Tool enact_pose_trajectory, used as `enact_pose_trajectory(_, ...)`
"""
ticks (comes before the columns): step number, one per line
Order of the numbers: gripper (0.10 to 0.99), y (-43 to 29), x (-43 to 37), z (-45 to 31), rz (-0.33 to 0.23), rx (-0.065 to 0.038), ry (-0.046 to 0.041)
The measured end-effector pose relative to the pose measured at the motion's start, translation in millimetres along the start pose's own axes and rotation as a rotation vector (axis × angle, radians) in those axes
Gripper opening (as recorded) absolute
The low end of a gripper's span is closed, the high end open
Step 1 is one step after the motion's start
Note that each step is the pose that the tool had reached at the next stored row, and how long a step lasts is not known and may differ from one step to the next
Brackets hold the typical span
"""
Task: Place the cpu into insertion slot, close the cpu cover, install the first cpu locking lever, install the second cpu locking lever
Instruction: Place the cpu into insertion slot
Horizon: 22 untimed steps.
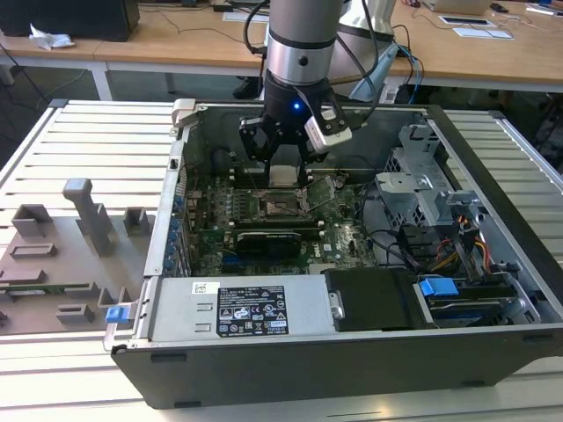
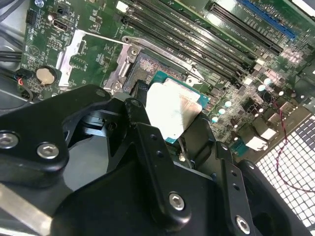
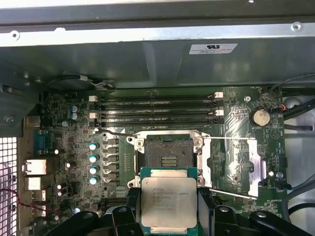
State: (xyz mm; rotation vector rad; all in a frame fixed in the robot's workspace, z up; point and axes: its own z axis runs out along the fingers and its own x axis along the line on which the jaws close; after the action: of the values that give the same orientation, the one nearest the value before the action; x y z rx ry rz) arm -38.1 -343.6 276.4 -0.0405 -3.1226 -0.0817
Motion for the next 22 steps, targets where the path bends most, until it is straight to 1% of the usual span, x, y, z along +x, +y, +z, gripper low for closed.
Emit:
enact_pose_trajectory(7,0.545,-0.4,-0.1,7.6,0.000,0.000,0.0001)
enact_pose_trajectory(9,0.545,-0.6,-0.2,12.5,0.000,0.000,0.0000)
enact_pose_trajectory(11,0.545,-0.5,-0.2,15.3,0.000,0.001,0.0000)
enact_pose_trajectory(13,0.545,2.1,-0.5,16.8,0.000,0.014,-0.0003)
enact_pose_trajectory(15,0.545,8.7,-2.3,18.1,0.000,0.042,-0.0010)
enact_pose_trajectory(16,0.545,12.0,-3.9,19.1,0.000,0.052,-0.0013)
enact_pose_trajectory(17,0.545,14.9,-6.0,20.1,-0.001,0.056,-0.0014)
enact_pose_trajectory(18,0.545,16.4,-7.4,21.6,-0.001,0.056,-0.0014)
enact_pose_trajectory(22,0.545,16.8,-7.9,22.5,-0.001,0.057,-0.0013)
